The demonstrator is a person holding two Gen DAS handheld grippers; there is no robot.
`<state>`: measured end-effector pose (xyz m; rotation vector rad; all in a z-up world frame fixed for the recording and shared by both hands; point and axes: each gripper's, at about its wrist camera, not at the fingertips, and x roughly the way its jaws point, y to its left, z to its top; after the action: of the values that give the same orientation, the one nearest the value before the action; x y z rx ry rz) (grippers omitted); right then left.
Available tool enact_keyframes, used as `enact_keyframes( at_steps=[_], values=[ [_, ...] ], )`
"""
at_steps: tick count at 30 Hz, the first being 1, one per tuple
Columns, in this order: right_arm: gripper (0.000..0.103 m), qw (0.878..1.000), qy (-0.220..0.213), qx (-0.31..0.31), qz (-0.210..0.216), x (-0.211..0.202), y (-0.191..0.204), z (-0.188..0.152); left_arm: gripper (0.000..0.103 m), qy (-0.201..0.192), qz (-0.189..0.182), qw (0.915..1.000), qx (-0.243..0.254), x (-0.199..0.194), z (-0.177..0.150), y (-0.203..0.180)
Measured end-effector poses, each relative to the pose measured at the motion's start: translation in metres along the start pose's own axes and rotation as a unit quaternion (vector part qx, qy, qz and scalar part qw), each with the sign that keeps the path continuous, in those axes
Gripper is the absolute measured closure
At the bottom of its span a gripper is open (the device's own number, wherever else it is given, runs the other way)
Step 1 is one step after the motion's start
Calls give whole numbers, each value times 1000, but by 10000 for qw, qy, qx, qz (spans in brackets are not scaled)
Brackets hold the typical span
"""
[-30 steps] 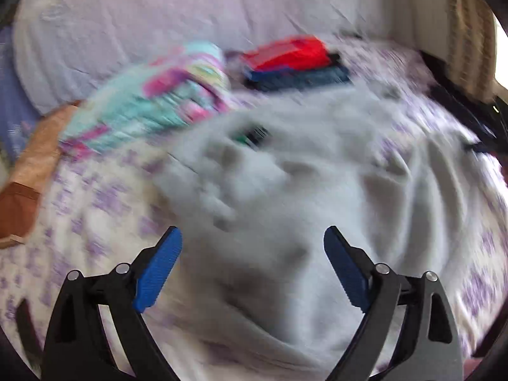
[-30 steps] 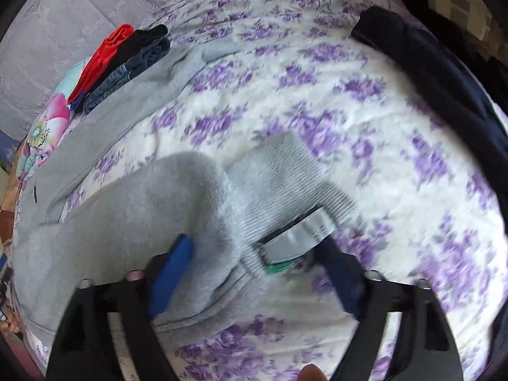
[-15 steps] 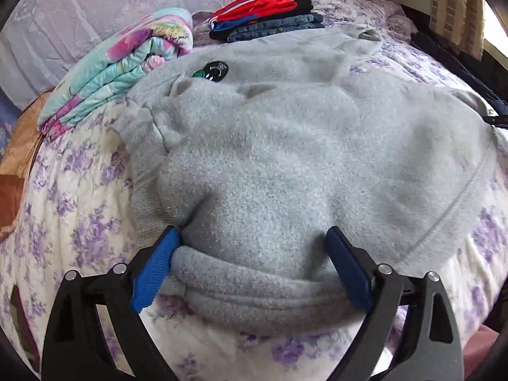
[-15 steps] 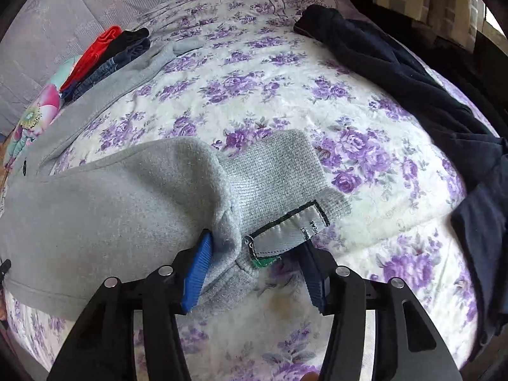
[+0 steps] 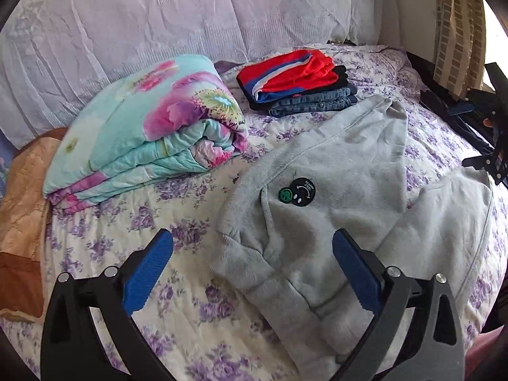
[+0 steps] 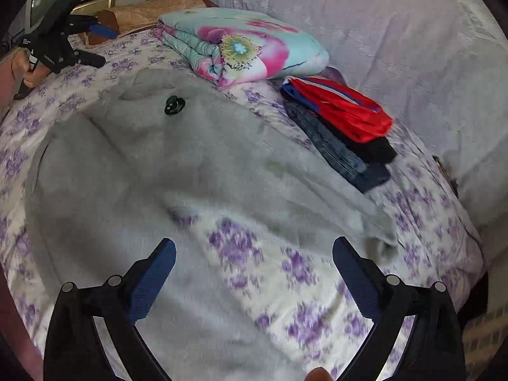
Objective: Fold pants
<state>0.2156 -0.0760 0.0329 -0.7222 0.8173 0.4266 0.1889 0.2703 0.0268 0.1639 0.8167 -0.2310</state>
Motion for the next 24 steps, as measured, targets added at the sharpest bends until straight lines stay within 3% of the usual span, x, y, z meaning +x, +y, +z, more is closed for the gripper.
enact_keyframes(
  at_steps=[3,5,8,13,19,22,24],
  values=[
    [6,9976,-219,299,583,41,-21,58,6,320,-430,9986,-41,44,15,19],
    [27,9960,-178,154,865,71,-28,90,8,494,-714,9962,8,69,21,27],
    [30,9932,96,-381,1097,122,-31,125,24,748,-1123,9908,132,99,28,34],
    [31,9800,575,-1075,1573,184,-32,147,28,990,-1385,9841,511,132,34,37],
    [31,9598,1202,-1396,2118,227,-25,141,30,1357,-1966,9699,464,159,35,46],
    [40,9566,1255,-1352,2258,233,-19,137,45,1470,-2232,9630,354,166,35,47],
    [57,9562,1222,-1304,2318,228,-16,135,73,1486,-2427,9581,328,164,37,46]
  ],
)
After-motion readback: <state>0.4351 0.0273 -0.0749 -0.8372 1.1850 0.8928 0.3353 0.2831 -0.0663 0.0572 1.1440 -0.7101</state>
